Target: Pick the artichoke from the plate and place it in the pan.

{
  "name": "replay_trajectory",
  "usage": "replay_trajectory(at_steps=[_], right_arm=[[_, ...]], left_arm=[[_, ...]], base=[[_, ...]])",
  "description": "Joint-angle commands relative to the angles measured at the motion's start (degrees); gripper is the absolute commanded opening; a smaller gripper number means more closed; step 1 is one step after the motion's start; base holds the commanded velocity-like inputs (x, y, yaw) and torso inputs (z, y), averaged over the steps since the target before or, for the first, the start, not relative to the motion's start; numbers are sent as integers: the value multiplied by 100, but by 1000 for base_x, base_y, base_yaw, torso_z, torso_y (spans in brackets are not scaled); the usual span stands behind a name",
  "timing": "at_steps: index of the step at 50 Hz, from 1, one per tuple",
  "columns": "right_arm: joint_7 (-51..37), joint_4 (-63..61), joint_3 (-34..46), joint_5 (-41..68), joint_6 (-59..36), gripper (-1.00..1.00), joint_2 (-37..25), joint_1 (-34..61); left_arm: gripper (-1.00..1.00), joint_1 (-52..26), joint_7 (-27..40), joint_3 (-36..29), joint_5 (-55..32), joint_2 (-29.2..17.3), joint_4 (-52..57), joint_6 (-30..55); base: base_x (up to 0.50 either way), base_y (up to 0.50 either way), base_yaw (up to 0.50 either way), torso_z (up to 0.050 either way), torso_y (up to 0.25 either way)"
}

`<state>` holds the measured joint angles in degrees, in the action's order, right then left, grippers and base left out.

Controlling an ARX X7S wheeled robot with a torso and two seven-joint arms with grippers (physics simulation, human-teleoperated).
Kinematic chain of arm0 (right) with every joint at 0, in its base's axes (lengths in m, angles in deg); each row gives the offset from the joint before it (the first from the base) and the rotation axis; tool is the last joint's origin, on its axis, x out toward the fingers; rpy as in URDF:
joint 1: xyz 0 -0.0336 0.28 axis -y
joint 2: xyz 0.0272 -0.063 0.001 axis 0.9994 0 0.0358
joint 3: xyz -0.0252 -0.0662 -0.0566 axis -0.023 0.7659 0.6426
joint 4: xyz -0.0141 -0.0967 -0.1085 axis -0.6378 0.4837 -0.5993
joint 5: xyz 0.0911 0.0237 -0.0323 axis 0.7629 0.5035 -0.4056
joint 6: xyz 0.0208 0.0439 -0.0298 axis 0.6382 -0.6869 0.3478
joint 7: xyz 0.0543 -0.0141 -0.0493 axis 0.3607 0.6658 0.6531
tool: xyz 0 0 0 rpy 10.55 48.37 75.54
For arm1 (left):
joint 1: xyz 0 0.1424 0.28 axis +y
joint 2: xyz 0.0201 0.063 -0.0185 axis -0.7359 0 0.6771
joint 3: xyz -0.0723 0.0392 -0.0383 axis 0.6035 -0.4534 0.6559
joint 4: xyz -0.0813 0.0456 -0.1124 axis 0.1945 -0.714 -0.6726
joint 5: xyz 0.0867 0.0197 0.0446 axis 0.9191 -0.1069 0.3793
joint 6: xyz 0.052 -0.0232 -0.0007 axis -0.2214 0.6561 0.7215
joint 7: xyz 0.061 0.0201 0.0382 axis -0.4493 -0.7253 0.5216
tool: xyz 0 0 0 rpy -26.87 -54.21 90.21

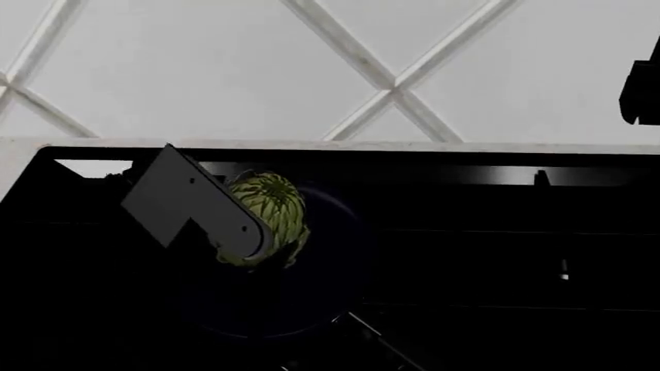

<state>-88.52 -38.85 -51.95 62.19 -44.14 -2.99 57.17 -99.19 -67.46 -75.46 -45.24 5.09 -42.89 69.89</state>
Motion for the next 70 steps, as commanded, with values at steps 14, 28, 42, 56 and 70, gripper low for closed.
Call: replay_trajectory(at_steps=[14,28,42,56,70], right_arm=[[-28,-5,0,37,68,100,-2,-117],[-6,17,35,6,105,100,-3,-110],[360,169,370,-475,207,100,138,53],[1065,104,762,-1082,680,100,645,-618],[1155,104,709,-1341,945,100,737,-1037]], left_arm=[[100,10,231,88,-133,-33,40,145],[100,-830,408,920,-595,33,272,440],[100,-2132,1149,2773,-1002,-427,265,813],[100,921,1927,3699,13,-793,1869,-712],[100,1691,1970,3618,569,-865,2055,-1487]], base=[[0,0,0,0,1],[0,0,0,0,0],[0,0,0,0,0],[0,0,0,0,0],[0,0,0,0,0]])
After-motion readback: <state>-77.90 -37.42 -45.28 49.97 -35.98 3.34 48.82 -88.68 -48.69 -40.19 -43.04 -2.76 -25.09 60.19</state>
